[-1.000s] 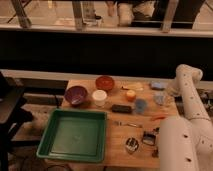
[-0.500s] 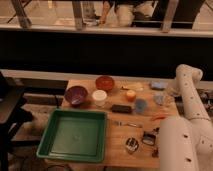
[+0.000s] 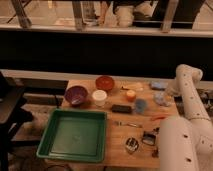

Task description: Wipe red bowl with towel

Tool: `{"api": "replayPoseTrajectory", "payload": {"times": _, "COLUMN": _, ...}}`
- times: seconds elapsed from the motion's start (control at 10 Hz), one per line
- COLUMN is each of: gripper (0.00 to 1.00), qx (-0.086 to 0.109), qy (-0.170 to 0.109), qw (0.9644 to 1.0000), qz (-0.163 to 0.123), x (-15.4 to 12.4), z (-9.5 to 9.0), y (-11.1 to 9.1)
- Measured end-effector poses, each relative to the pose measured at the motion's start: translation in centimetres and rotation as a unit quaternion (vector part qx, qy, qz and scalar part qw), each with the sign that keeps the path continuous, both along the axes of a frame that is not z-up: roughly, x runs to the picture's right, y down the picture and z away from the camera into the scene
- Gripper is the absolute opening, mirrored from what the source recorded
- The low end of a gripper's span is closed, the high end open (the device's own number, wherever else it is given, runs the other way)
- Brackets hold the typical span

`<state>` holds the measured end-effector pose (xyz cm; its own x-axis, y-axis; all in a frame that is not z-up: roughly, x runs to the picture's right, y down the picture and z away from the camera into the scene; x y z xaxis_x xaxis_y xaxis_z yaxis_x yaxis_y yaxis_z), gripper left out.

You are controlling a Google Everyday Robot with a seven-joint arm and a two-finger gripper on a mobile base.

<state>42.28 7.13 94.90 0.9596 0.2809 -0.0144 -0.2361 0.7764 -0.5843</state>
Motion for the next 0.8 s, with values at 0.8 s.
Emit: {"api": "replayPoseTrajectory", "payload": {"times": 0.8, "gripper": 0.70, "qx": 0.000, "qy": 0.000, "qw": 1.0000, "qz": 0.000, "x": 0.00, "z": 0.00, "y": 0.00}}
